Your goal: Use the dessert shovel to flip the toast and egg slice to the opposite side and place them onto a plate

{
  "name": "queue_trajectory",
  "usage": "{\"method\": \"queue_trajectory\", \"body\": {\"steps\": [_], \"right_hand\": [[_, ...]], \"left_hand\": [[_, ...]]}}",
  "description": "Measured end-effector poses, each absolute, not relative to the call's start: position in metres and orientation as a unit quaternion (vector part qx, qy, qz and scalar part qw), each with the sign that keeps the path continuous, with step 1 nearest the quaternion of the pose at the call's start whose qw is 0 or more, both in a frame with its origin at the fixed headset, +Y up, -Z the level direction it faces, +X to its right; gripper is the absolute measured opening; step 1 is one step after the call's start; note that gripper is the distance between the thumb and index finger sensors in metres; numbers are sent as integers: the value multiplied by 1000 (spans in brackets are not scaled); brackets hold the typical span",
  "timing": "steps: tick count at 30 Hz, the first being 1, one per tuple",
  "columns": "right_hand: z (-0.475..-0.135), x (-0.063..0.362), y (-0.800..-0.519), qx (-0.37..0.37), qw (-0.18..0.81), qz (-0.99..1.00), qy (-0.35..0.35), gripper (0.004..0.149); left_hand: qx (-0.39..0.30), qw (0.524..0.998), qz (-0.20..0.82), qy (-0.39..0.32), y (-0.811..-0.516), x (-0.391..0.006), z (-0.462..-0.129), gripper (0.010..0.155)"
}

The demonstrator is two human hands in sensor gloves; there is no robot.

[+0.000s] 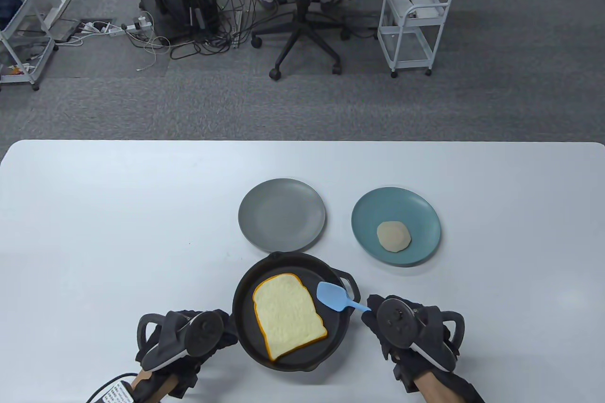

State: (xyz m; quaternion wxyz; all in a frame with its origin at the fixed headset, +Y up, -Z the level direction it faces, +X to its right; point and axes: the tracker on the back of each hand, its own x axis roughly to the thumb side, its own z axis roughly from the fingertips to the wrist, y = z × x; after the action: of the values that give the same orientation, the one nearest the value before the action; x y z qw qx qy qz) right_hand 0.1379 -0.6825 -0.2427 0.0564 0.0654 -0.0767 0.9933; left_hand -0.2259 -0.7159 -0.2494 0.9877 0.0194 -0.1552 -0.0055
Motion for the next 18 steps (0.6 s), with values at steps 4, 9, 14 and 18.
{"method": "queue_trajectory", "body": {"steps": [4,9,14,18], "right_hand": [[-241,131,-684,83,44,992,-82,46],[-243,128,-689,104,43,992,-64,47],[-247,132,-693,109,61,991,-45,47],[-253,136,-699,115,87,989,-19,47]], "left_hand": [[19,988,-6,-156,-717,-226,-249,48],[17,987,-19,-160,-717,-223,-247,48],[25,986,-21,-163,-717,-222,-246,48],[28,986,-21,-164,-718,-222,-246,48]]}}
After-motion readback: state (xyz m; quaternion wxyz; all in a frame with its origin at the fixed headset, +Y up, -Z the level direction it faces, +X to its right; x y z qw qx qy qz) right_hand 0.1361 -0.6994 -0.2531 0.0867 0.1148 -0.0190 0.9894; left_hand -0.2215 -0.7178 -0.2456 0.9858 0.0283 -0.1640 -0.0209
